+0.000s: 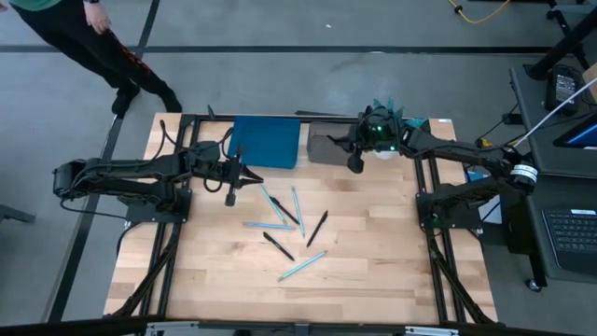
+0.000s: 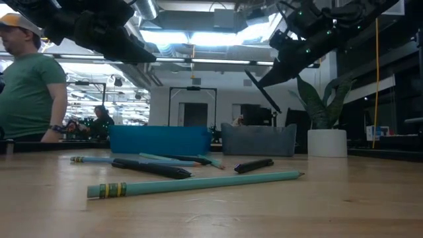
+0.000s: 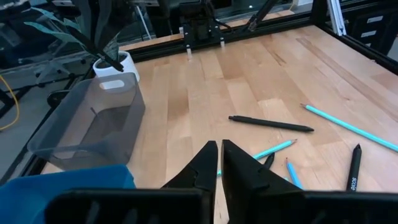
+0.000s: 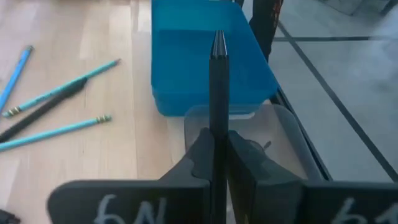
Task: Sort pens & pencils
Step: Put the black pen into the black bin
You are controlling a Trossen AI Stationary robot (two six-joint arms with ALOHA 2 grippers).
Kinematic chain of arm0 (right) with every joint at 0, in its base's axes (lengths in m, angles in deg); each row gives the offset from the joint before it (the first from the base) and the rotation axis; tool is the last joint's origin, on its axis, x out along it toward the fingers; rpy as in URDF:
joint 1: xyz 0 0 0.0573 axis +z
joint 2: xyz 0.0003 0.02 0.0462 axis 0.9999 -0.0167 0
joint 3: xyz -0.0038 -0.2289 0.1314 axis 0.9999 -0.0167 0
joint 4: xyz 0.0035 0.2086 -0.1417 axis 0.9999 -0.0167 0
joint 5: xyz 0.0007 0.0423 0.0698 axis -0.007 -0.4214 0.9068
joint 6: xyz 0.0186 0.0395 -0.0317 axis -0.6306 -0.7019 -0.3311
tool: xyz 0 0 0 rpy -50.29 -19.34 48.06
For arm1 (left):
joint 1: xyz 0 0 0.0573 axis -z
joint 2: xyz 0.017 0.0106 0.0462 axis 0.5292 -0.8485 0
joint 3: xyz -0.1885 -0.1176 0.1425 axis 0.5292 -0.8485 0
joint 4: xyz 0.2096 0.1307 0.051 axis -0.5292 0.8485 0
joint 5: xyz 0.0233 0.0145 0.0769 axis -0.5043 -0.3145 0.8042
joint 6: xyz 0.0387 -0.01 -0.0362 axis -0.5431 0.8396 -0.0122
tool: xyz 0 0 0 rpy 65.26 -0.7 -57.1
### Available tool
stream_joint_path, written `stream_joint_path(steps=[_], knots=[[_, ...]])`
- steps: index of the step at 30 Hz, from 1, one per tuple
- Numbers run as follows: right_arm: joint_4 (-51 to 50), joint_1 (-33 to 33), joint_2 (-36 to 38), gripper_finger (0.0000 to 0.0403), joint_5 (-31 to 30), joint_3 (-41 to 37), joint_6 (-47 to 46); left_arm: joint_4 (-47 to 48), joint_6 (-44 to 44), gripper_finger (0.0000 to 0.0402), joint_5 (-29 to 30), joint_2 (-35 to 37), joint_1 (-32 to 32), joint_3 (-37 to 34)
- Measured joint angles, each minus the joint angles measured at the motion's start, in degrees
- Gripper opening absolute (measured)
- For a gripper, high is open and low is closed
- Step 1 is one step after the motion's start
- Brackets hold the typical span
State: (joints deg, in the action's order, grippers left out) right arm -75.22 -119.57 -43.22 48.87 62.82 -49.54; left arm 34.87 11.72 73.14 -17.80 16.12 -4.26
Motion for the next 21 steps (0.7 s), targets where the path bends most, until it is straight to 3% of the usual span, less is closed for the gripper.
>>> stream_joint_path(steps=[7,15,21], knots=[[-2.97,-1.13,-0.43,0.0023,0.04,0.73,2.22,0.0,0.43,0.0026,0.02,0.0,0.0,0.0],[-9.51,-1.62,-7.61,0.0023,-0.03,9.47,5.64,-0.26,0.47,0.001,0.0,-0.02,0.0,0.02],[-19.87,-3.12,-14.32,0.0023,-0.06,16.79,6.25,-0.23,0.49,0.0001,0.02,-0.02,0.0,0.04]])
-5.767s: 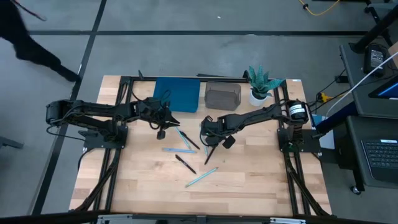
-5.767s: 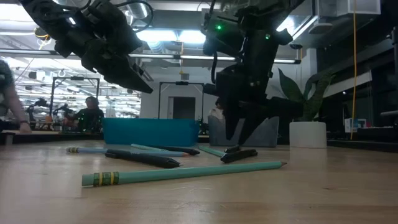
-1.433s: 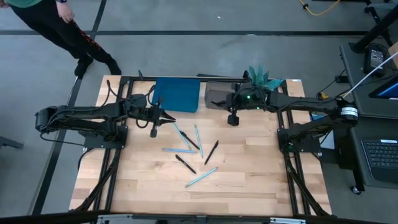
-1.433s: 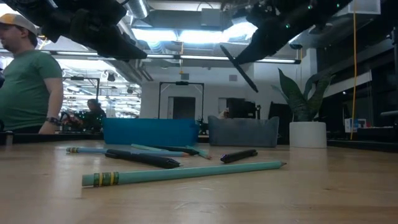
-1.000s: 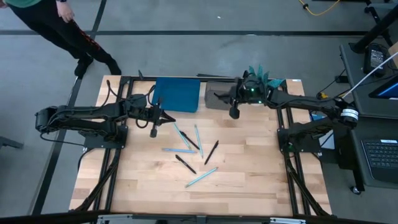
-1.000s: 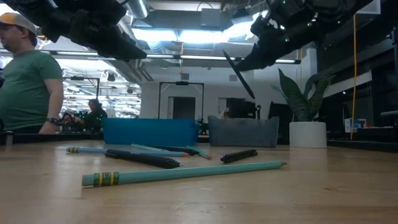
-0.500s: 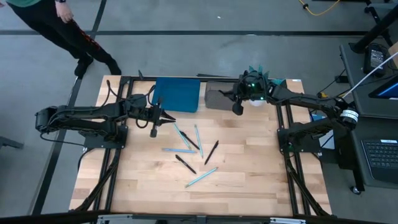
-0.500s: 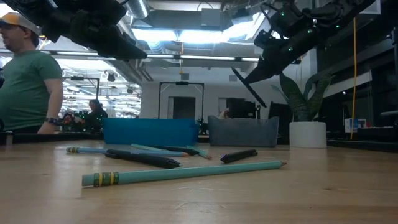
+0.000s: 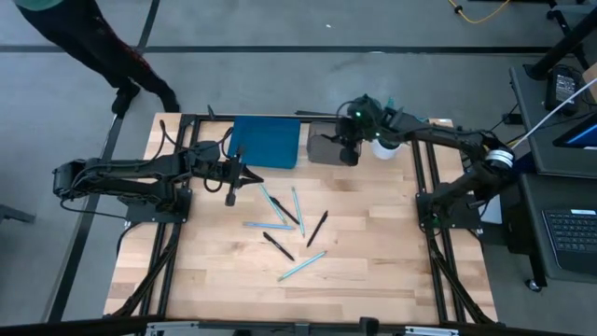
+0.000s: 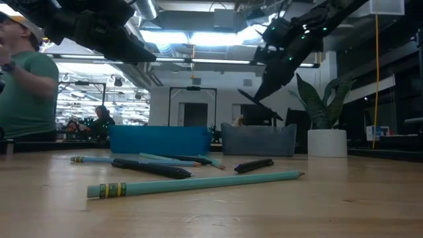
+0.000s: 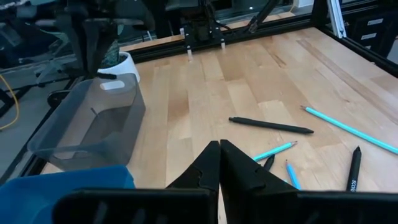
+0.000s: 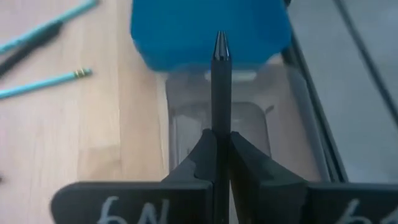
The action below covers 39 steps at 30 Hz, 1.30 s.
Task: Sort pens & pencils
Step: Put the black pen into the black bin
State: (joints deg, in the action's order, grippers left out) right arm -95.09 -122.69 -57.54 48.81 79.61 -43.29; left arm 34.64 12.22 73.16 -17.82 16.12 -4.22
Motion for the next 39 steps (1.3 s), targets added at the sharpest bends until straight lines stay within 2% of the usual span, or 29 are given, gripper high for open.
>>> stream_joint_path(steps=[14,27,39], knots=[[-9.84,-1.46,-8.9,0.0023,-0.44,8.83,1.42,0.91,-0.07,0.0027,0.13,0.0,0.0,0.02],[-16.21,-1.95,-13.09,0.0023,-3.37,10.64,1.49,0.93,-0.09,0.0001,0.2,0.0,-0.01,0.02],[-17.22,-1.94,-16.55,0.0022,-3.51,10.64,2.49,0.93,-0.09,0.0025,2.08,0.0,0.0,0.02]])
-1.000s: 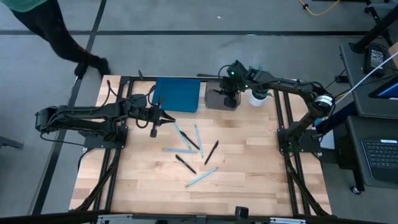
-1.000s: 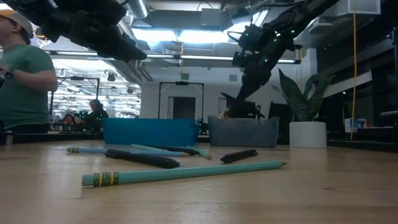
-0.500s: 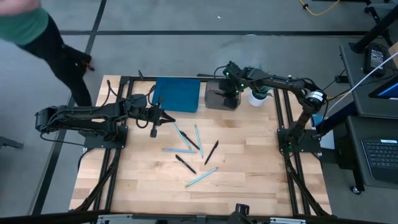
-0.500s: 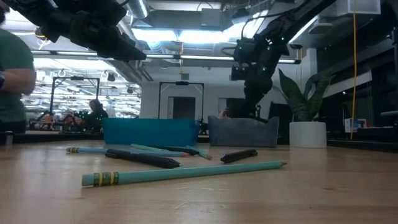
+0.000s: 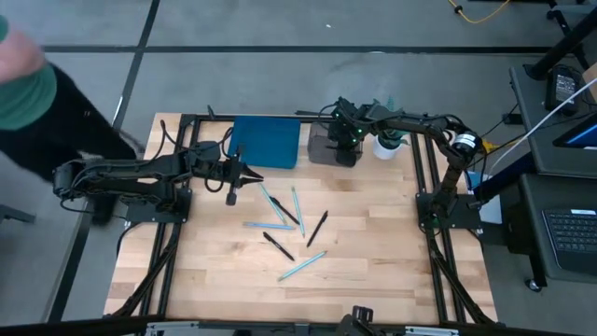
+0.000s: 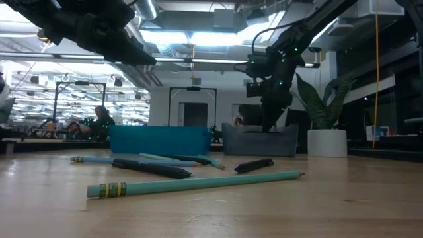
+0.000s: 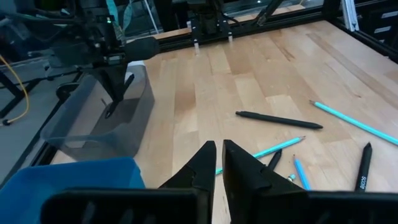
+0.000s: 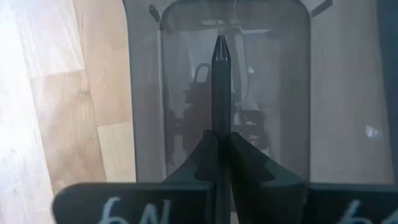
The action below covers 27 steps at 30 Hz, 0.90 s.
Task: Sort pens & pencils
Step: Put the black pen into the black bin
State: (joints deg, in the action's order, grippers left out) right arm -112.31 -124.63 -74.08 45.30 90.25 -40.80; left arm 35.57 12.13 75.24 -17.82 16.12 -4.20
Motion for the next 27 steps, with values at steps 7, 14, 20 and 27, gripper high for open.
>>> stream_joint_path(steps=[7,14,20,27], knots=[[0.41,0.01,0.0,0.0022,0.02,0.0,0.05,0.0,-0.02,0.0015,0.0,0.0,0.0,0.0],[3.87,0.01,0.0,0.0022,0.5,-0.02,0.22,0.0,-0.04,0.0001,0.04,0.0,0.0,0.0],[4.13,0.01,0.0,0.0022,0.59,-0.03,0.23,0.0,-0.04,0.0013,0.03,0.0,0.0,0.0],[5.14,0.01,0.0,0.0021,3.51,-0.04,0.25,0.0,-0.04,0.0025,0.04,0.0,0.0,0.0]])
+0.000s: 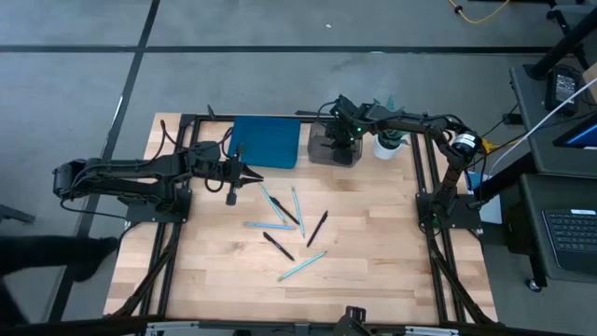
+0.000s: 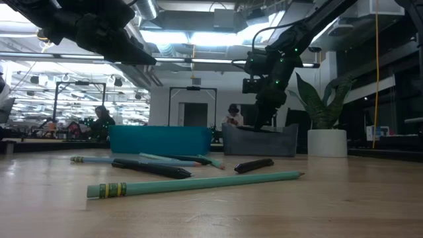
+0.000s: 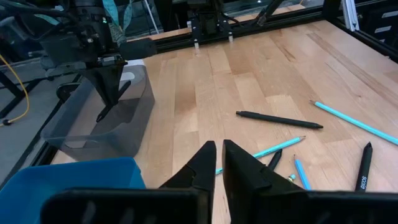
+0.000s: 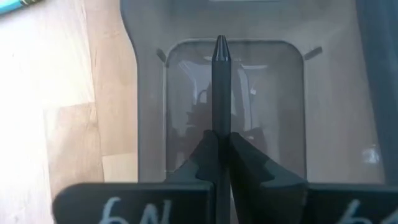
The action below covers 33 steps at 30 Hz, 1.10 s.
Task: Sort pens & pencils
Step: Put the black pen into the black bin
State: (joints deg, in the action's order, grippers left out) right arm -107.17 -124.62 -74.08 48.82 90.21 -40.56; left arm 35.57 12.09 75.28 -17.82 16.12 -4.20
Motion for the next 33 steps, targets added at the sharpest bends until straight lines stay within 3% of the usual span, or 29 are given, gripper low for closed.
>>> stream_joint_path(steps=[4,12,22,33], knots=[[-0.13,0.04,0.0,0.0022,0.01,0.0,-0.02,0.03,-0.02,0.0023,-0.02,0.0,0.0,0.0],[-0.11,0.02,0.0,0.0073,0.03,0.0,-0.15,1.81,-0.42,0.0003,0.0,0.0,0.0,-0.02],[1.28,0.13,0.0,0.0079,1.08,-0.01,-3.11,2.19,-0.42,0.0019,1.99,0.0,0.0,-0.02],[11.72,0.76,0.0,0.008,1.21,-0.02,-3.7,2.16,-0.44,0.0035,8.16,0.0,0.01,-0.02]])
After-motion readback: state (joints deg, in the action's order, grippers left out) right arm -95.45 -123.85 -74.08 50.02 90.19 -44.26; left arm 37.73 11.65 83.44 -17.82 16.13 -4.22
